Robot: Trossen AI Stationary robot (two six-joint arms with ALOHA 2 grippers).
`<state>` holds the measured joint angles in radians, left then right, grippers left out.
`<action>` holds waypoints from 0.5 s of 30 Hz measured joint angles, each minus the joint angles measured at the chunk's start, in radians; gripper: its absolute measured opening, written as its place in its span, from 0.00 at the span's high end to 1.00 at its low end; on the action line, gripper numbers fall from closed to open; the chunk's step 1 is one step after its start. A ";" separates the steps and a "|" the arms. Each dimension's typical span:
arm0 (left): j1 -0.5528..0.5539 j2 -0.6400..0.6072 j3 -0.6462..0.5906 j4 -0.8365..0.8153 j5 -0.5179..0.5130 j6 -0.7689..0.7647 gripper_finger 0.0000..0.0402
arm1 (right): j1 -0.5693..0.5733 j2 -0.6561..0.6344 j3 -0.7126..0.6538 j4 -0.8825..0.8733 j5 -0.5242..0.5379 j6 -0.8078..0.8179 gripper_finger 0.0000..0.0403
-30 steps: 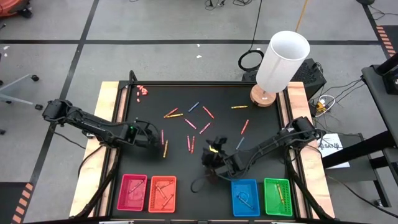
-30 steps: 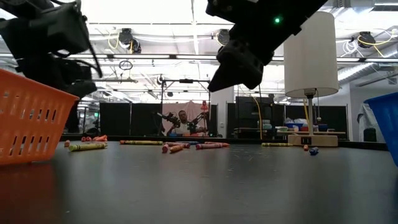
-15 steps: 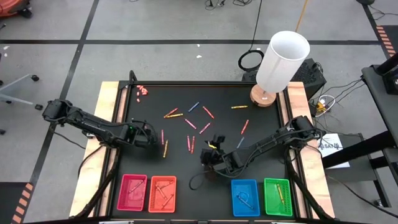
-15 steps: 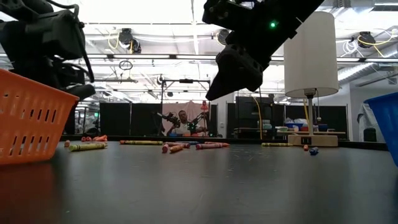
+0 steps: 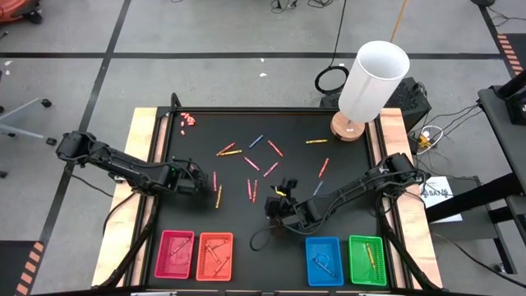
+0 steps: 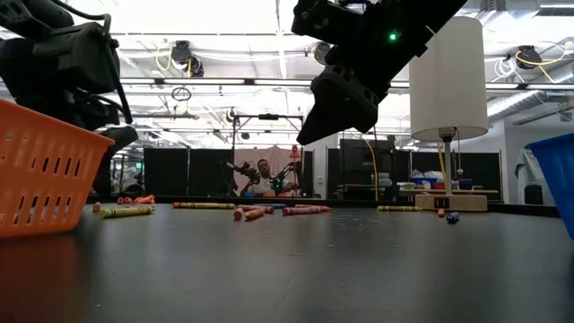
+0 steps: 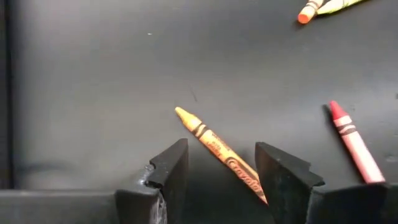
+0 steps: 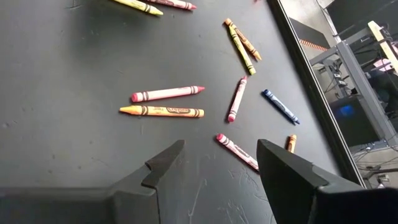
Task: Sort crayons
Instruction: Put the orange crayon into the orange bin
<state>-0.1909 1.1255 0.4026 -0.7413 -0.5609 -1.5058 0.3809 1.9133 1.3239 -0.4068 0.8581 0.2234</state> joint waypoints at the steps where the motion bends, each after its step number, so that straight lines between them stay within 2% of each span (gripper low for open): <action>1: 0.000 0.000 0.000 0.008 0.001 0.000 0.54 | 0.000 0.000 0.000 0.000 0.000 0.000 0.55; 15: 0.001 0.000 0.000 0.010 0.076 -0.008 0.54 | 0.000 0.000 0.000 0.000 0.000 0.000 0.55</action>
<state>-0.1902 1.1255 0.4026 -0.7317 -0.4848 -1.5143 0.3809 1.9133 1.3239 -0.4068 0.8581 0.2234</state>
